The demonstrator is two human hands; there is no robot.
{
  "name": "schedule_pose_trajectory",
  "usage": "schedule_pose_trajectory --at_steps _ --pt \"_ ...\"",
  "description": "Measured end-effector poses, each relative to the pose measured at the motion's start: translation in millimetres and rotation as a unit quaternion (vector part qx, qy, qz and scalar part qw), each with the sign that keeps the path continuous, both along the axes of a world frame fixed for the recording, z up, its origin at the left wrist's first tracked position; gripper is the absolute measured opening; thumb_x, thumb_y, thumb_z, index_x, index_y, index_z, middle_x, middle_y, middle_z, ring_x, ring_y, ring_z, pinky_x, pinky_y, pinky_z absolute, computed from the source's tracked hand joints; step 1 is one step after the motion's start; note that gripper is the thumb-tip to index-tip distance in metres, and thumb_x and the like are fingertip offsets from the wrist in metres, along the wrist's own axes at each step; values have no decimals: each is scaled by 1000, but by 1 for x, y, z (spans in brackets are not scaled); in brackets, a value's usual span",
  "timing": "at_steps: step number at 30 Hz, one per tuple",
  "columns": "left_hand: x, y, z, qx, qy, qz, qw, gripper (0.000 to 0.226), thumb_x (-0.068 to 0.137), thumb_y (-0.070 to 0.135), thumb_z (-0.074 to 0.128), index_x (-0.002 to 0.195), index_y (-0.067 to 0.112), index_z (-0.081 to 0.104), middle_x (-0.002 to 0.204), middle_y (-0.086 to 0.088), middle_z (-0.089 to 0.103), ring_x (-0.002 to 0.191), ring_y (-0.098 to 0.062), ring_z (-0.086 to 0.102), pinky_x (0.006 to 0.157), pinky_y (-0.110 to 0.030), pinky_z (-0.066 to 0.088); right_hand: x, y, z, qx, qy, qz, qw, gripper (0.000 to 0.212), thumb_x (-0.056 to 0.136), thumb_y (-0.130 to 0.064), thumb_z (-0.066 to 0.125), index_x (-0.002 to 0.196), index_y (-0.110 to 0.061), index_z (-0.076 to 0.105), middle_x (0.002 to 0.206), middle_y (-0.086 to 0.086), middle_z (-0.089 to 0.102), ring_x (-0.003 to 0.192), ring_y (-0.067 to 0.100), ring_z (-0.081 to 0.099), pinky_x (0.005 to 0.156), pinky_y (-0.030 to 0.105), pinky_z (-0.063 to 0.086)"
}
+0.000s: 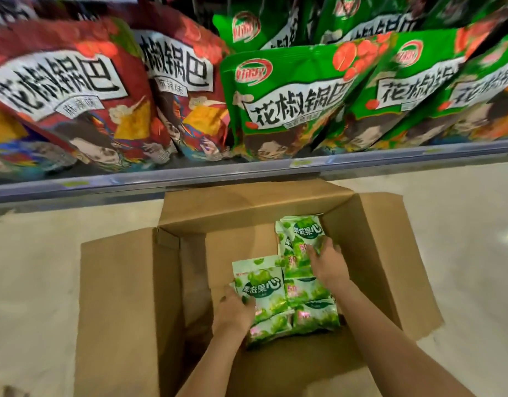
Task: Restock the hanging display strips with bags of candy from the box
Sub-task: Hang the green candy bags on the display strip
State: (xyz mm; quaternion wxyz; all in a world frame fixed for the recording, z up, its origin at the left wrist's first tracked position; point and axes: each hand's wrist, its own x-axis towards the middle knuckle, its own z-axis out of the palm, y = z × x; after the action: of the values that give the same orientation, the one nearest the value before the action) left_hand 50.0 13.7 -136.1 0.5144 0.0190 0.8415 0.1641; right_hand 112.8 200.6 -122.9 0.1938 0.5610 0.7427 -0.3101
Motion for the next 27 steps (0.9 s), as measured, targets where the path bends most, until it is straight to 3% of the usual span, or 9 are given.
schedule_pose_trajectory --at_steps 4,8,11,13,18,23,27 --pt "1 3 -6 21 -23 65 997 45 92 38 52 126 12 36 124 -6 57 110 -25 58 88 -31 46 -4 7 -10 16 -3 -5 1000 48 97 -30 45 134 -4 30 127 25 47 117 40 46 92 41 40" --pt "-3 4 -5 50 -44 110 992 34 90 36 58 107 17 36 111 -3 59 106 -24 59 87 -30 46 -12 10 -10 4 -51 -5 999 68 88 -47 56 137 -8 28 135 20 43 127 40 36 102 44 32" --pt "-5 4 -5 95 -87 186 974 35 87 31 65 107 18 39 105 0 57 98 -20 57 84 -27 44 -16 9 -10 -2 -67 -10 998 82 78 -55 66 134 -5 32 138 19 39 130 38 33 104 44 32" --pt "-5 5 -4 127 -113 215 962 33 87 28 65 111 19 45 110 0 59 96 -17 55 83 -24 42 -17 10 -14 -28 -33 -43 998 82 75 -49 72 131 -2 35 135 19 42 129 35 36 103 42 35" --pt "0 0 -6 163 -114 246 949 21 91 21 59 111 17 55 108 1 62 97 -17 57 82 -24 41 -16 11 -13 -92 69 -159 981 56 79 -26 74 120 -1 46 123 14 57 117 30 51 94 36 42" --pt "1 -8 -2 195 -90 337 917 26 91 13 59 114 21 52 103 4 61 97 -18 58 83 -29 45 -9 4 -5 -136 135 -197 961 46 89 -19 62 127 -7 40 127 11 53 118 28 49 98 37 38" --pt "-5 -13 12 238 -95 372 892 27 93 11 55 118 20 52 112 0 63 100 -18 60 78 -28 47 3 -8 8 -220 214 -260 916 52 89 -17 61 135 -16 37 125 -2 51 117 23 51 102 39 40"
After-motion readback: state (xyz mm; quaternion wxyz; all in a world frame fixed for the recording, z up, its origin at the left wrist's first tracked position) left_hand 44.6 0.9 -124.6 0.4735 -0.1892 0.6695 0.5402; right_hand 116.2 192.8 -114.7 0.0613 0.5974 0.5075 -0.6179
